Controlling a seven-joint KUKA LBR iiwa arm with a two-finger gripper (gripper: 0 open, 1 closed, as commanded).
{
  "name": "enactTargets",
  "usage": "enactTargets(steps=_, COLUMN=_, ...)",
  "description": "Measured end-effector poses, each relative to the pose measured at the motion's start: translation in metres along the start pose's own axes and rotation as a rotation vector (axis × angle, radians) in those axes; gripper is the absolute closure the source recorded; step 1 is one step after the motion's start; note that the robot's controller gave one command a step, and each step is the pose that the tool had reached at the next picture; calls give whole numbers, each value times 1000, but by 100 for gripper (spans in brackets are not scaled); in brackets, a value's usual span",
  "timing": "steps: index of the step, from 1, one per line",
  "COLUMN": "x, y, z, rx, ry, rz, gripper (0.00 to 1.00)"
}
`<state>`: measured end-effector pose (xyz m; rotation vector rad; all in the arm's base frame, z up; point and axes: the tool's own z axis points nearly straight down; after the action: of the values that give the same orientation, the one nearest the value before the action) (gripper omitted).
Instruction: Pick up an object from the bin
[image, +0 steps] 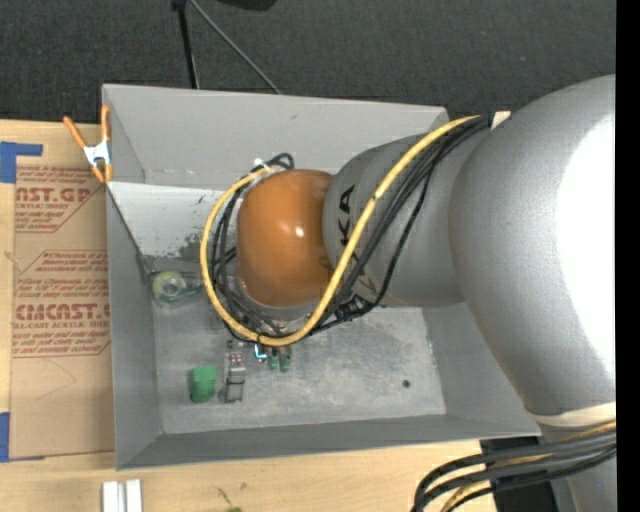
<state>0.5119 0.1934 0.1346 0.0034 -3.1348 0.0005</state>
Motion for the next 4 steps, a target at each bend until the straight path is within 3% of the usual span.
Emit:
enactTargets(steps=1, x=17, y=-3, z=67, rx=1, ry=1, rz=18, gripper=0)
enactTargets(steps=2, x=15, y=-2, z=63, rx=-1, ry=-5, rz=19, gripper=100)
enactTargets(steps=3, x=10, y=25, z=-172, rx=-6, ry=-17, rz=40, gripper=100)
enactTargets(steps=4, x=9, y=6, z=-48, rx=3, ry=0, rz=-67, gripper=100)
